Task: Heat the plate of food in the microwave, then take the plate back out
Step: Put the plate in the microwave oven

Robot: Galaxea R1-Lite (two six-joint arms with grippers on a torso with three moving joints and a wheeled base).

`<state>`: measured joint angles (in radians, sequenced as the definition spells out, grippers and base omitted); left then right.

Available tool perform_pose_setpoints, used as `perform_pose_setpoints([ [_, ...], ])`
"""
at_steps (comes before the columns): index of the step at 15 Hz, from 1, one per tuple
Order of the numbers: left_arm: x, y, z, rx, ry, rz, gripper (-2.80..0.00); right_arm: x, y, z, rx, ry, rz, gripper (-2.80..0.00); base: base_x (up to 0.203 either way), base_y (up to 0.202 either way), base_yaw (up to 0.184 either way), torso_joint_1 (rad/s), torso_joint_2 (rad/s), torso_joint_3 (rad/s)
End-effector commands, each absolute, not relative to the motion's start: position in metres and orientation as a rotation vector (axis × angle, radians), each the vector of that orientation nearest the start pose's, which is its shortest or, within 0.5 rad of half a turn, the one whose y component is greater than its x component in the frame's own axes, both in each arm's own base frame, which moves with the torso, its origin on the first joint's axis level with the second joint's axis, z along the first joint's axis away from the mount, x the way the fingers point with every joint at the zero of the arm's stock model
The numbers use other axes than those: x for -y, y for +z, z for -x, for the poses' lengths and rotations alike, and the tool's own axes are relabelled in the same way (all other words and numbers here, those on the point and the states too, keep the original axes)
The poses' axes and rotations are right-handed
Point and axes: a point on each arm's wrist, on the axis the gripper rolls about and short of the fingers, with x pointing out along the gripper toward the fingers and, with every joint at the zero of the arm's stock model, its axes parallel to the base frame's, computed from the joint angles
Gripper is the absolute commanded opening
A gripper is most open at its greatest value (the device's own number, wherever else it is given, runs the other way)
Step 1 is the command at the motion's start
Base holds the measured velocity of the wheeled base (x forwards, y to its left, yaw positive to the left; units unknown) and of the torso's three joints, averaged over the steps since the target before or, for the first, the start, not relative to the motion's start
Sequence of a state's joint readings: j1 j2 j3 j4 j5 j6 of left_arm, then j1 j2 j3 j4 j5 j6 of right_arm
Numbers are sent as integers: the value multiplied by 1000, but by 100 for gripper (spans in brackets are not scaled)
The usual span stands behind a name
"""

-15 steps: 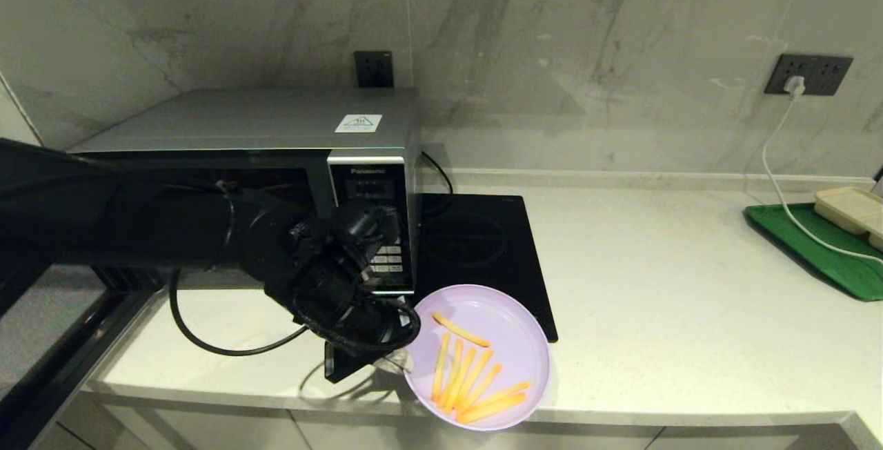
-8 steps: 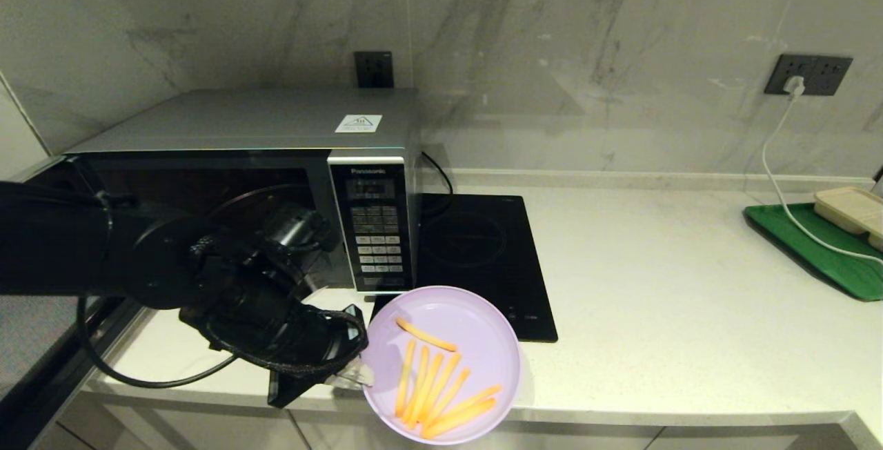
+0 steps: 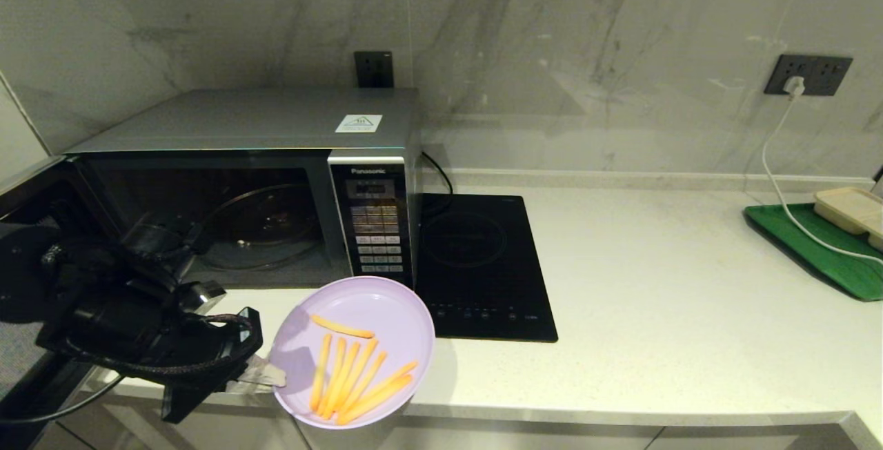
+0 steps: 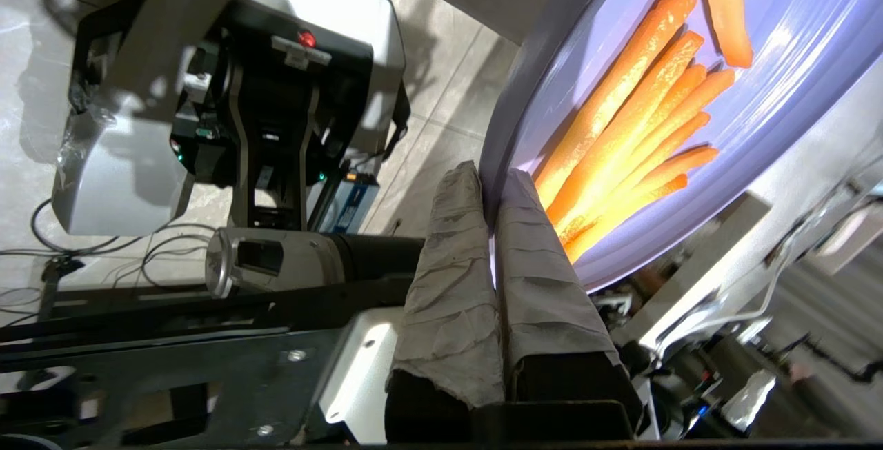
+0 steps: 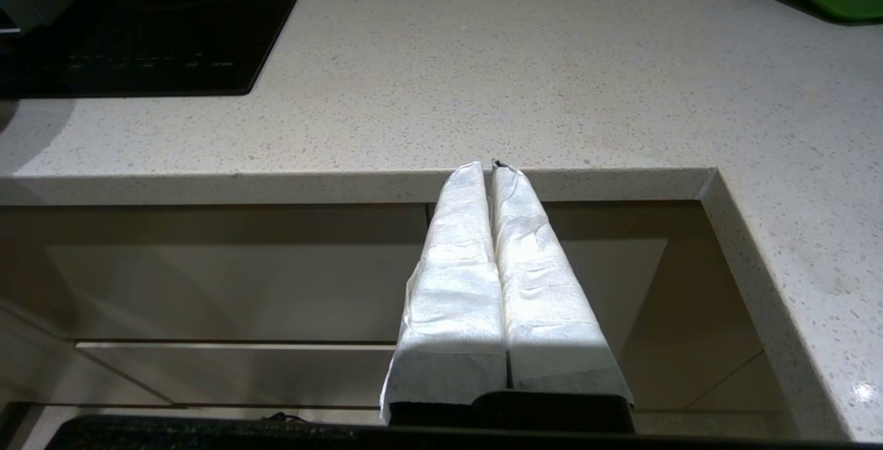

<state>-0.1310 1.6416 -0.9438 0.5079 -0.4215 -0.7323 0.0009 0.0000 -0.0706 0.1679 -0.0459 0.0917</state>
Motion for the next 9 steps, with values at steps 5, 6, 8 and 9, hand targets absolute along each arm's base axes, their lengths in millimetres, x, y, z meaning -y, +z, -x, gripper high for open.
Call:
perform_pose_setpoints([
  [5,-24,147,-225,-1247,86,909,-280,1,78,29,-96,-49,-90,-280,0,0,0,0,0,0],
  [6,-31,147,-226,-1234,102,931,-280,1,78,29,-96,-49,-90,-280,0,0,0,0,0,0],
  [8,-44,143,-232,-1226,127,962,-280,1,78,29,-96,-49,-90,-280,0,0,0,0,0,0],
  [9,-49,140,-237,-1227,138,971,-280,1,78,29,-96,-49,-90,-280,0,0,0,0,0,0],
])
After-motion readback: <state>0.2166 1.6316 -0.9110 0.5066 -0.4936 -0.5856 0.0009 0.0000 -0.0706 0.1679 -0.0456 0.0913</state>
